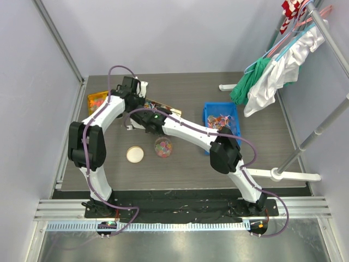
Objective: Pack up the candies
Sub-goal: Scoop the fake candies from the storage box.
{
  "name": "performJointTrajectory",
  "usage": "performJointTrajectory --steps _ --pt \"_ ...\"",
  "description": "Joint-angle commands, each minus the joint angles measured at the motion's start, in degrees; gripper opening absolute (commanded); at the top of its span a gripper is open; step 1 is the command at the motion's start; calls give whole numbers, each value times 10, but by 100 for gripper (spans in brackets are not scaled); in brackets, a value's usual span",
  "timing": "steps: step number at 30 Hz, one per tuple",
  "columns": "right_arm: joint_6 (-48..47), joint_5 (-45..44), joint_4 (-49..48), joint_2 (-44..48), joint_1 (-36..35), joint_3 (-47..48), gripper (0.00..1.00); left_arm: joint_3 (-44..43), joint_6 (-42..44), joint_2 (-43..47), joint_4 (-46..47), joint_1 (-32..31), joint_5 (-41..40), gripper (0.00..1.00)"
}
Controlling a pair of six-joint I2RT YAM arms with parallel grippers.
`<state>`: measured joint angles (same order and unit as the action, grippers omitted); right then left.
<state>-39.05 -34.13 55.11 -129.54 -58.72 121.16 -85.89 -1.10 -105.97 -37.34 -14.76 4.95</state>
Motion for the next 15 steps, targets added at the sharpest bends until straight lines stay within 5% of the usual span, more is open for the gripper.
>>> performJointTrajectory --steps 1,15 --pt "56 104 -34 6 12 -11 1 -19 -32 63 66 -5 56 0" --pt "130 145 -145 96 74 -120 1 -16 -30 60 68 -5 58 0"
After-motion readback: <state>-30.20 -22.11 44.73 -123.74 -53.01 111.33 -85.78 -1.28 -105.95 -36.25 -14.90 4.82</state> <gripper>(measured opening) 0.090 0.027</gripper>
